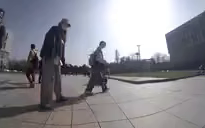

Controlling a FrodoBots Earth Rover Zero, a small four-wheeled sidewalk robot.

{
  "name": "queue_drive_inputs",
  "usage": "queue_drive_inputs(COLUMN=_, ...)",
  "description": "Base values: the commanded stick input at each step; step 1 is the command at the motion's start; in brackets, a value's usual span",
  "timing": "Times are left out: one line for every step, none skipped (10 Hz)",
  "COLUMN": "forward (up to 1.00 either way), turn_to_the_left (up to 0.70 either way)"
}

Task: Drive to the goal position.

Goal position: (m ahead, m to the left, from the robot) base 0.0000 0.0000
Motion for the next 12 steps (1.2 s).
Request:
queue_drive_inputs(forward=0.00, turn_to_the_left=0.07)
queue_drive_inputs(forward=0.00, turn_to_the_left=0.05)
queue_drive_inputs(forward=0.00, turn_to_the_left=0.03)
queue_drive_inputs(forward=0.00, turn_to_the_left=0.00)
queue_drive_inputs(forward=0.42, turn_to_the_left=0.00)
queue_drive_inputs(forward=0.50, turn_to_the_left=0.00)
queue_drive_inputs(forward=0.50, turn_to_the_left=0.00)
queue_drive_inputs(forward=0.50, turn_to_the_left=0.00)
queue_drive_inputs(forward=0.50, turn_to_the_left=0.00)
queue_drive_inputs(forward=0.50, turn_to_the_left=0.00)
queue_drive_inputs(forward=0.50, turn_to_the_left=0.00)
queue_drive_inputs(forward=0.50, turn_to_the_left=0.00)
